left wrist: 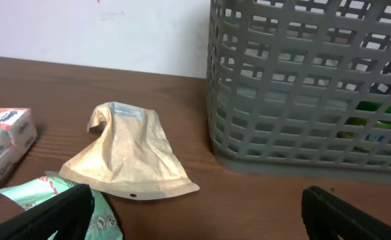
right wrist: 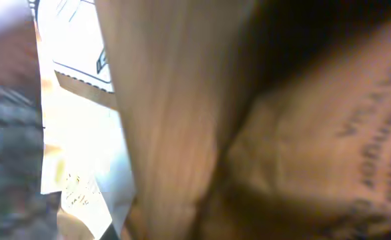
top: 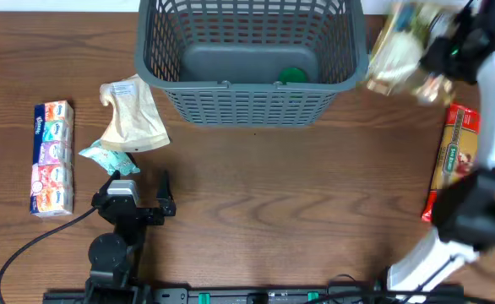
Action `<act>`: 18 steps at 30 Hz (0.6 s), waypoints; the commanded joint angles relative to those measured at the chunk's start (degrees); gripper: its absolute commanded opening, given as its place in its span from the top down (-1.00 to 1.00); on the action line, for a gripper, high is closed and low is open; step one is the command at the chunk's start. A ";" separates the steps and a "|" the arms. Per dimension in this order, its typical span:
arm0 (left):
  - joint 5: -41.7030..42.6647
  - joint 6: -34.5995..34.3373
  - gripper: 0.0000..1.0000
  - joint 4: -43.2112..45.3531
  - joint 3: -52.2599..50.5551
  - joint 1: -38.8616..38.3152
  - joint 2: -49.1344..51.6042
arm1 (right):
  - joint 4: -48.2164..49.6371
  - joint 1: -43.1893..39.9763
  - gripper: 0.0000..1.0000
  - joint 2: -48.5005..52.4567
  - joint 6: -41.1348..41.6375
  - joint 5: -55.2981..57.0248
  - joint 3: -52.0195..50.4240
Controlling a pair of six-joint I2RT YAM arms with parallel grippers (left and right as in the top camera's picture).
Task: Pack container
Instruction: 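Carry the gold pouch with the right gripper and drop it into the basket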
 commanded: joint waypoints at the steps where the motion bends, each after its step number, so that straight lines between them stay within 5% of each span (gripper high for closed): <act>1: -0.48 -0.52 -0.97 -1.92 -1.29 -0.17 0.22 | 3.23 2.38 0.98 -12.59 1.31 1.27 2.43; 10: -0.48 -0.55 -0.97 -1.92 -1.29 -0.17 0.22 | 16.50 12.85 0.97 -21.29 -3.69 0.35 2.43; 18: -0.46 -0.55 -0.97 -1.92 -1.29 -0.17 0.22 | 17.35 29.79 0.98 -16.37 -33.99 -2.58 2.40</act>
